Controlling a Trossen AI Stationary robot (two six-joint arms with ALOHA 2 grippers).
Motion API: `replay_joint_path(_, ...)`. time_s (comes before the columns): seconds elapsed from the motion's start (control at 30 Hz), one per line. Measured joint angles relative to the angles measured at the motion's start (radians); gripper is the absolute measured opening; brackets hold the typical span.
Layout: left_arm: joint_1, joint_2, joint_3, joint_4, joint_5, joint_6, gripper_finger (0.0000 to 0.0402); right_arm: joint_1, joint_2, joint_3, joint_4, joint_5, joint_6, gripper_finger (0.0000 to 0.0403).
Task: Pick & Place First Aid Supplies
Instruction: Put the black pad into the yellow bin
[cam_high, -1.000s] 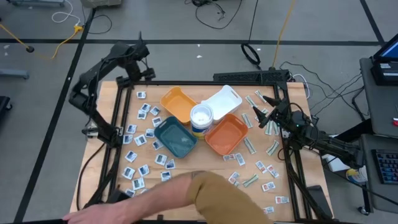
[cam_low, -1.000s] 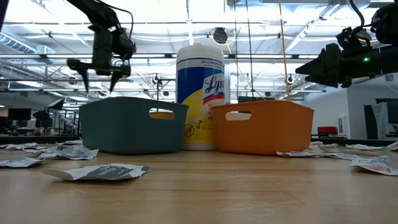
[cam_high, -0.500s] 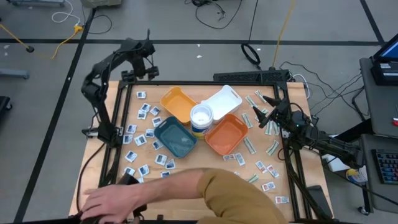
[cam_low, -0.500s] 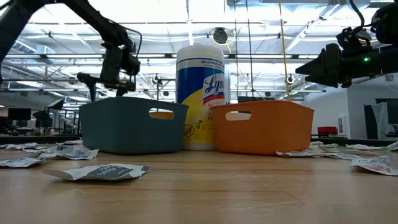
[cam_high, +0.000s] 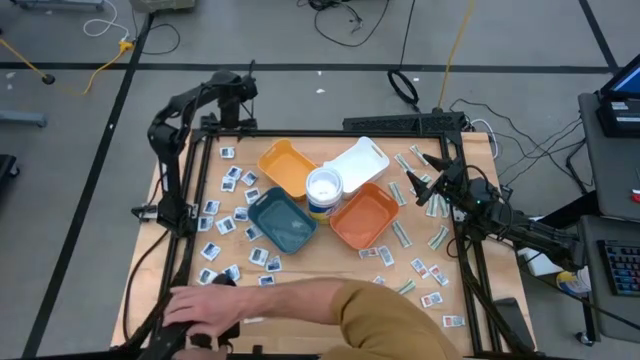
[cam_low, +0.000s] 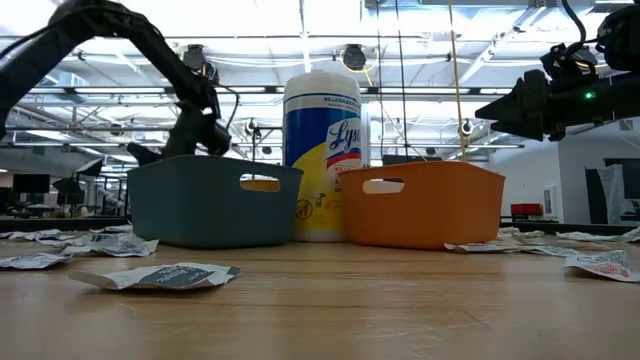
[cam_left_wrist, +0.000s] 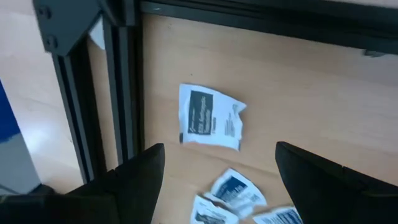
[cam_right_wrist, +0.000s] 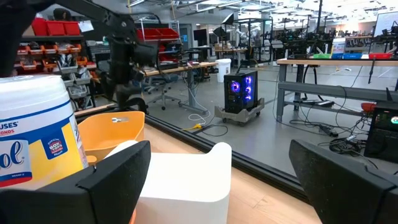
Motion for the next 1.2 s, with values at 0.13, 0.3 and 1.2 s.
replay_joint_path(0.13,-0.005,0.043,-0.001,0.0,-0.024,0.014,0.031,0.0,0.0,0.0,0.0,0.0,0.0,0.0377)
replay_joint_path(0.3,-0.007,0.085,-0.004,0.005,-0.032,0.051,0.031,0.0,0.0,0.0,0.0,0.0,0.0,0.0377)
replay_joint_path(1.2,-0.008,0.134,-0.058,0.065,-0.04,0.17,0.0202,0.0,0.0,0.0,0.0,0.0,0.0,0.0377)
